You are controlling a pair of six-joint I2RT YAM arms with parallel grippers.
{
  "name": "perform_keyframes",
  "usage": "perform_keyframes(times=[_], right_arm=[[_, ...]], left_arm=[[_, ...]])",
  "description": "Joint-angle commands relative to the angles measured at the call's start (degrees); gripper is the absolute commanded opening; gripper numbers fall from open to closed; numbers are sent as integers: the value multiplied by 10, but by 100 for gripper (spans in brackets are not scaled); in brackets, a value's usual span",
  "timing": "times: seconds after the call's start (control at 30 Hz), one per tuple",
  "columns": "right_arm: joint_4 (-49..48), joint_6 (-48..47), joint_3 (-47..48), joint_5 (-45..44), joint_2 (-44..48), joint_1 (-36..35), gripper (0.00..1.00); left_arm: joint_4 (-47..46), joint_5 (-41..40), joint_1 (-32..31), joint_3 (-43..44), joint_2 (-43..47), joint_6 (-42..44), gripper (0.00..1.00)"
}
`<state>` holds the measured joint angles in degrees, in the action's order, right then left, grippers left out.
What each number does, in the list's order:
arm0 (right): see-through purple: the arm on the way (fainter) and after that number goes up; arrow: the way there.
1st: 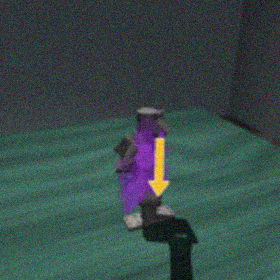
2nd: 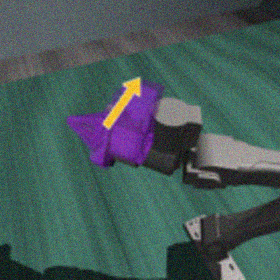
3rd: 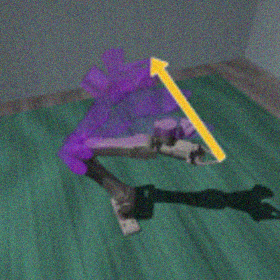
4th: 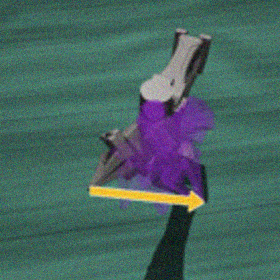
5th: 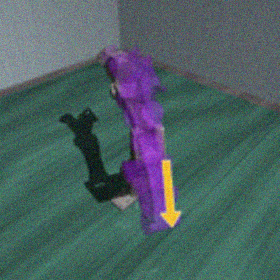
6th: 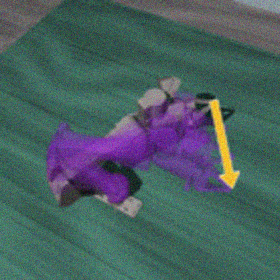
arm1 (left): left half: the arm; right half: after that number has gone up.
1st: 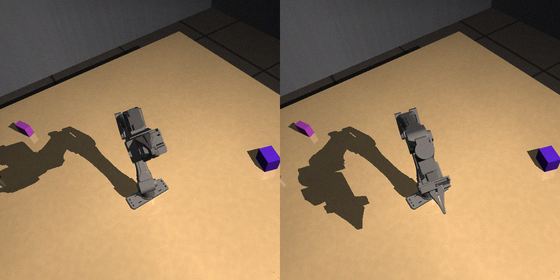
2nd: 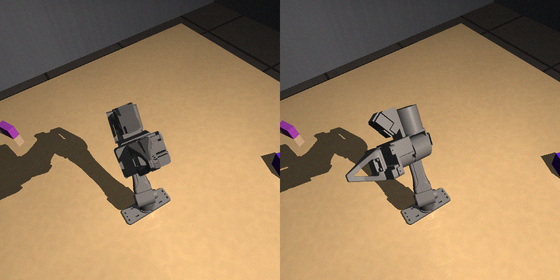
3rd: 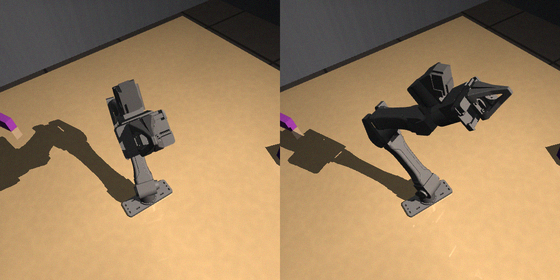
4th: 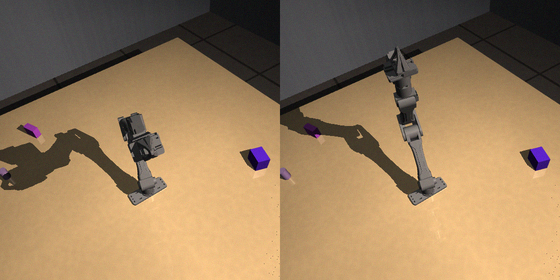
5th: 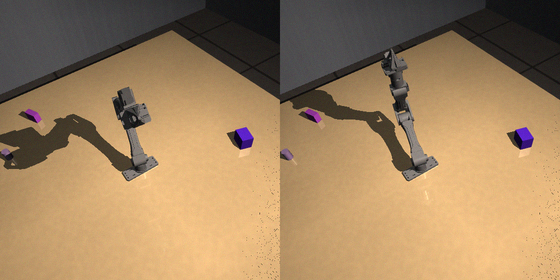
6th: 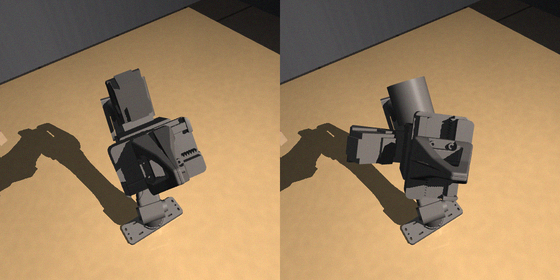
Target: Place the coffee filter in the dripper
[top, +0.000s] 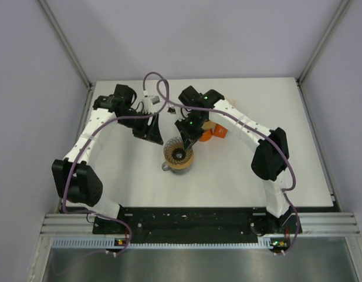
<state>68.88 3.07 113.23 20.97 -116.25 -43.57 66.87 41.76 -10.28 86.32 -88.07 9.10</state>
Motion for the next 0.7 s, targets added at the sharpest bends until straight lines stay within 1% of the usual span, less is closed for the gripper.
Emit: perform_keyframes(times=[0.0,0.07,0.2,0.27,0.33,0.4,0.47,0.57,0.67], right_arm=[[1,-7,30,7,-28,1,0],[0,-5,36,7,-34,1,0],[1,-5,37,8,-33,2,0],[1,-7,36,9,-32,1,6],[1,-10,38,11,-30,1,10],[-1,-12,40,11,-25,1,17],[-10,-15,41,14,-17,2,24],[-29,-19,38,15,-2,1,30],[-41,-18,33,0,11,1,34]], left_arm=[[-24,10,-46,-16,-24,7,60],[-29,6,-50,-13,-35,0,57],[-51,-4,-54,-16,-54,-20,42],[-54,-5,-57,-15,-68,-24,36],[-53,-9,-62,-12,-79,-26,27],[-53,-12,-65,-14,-84,-23,19],[-52,-11,-67,-14,-84,-22,14],[-48,-9,-68,-14,-83,-21,7],[-43,-10,-68,-12,-80,-16,5]])
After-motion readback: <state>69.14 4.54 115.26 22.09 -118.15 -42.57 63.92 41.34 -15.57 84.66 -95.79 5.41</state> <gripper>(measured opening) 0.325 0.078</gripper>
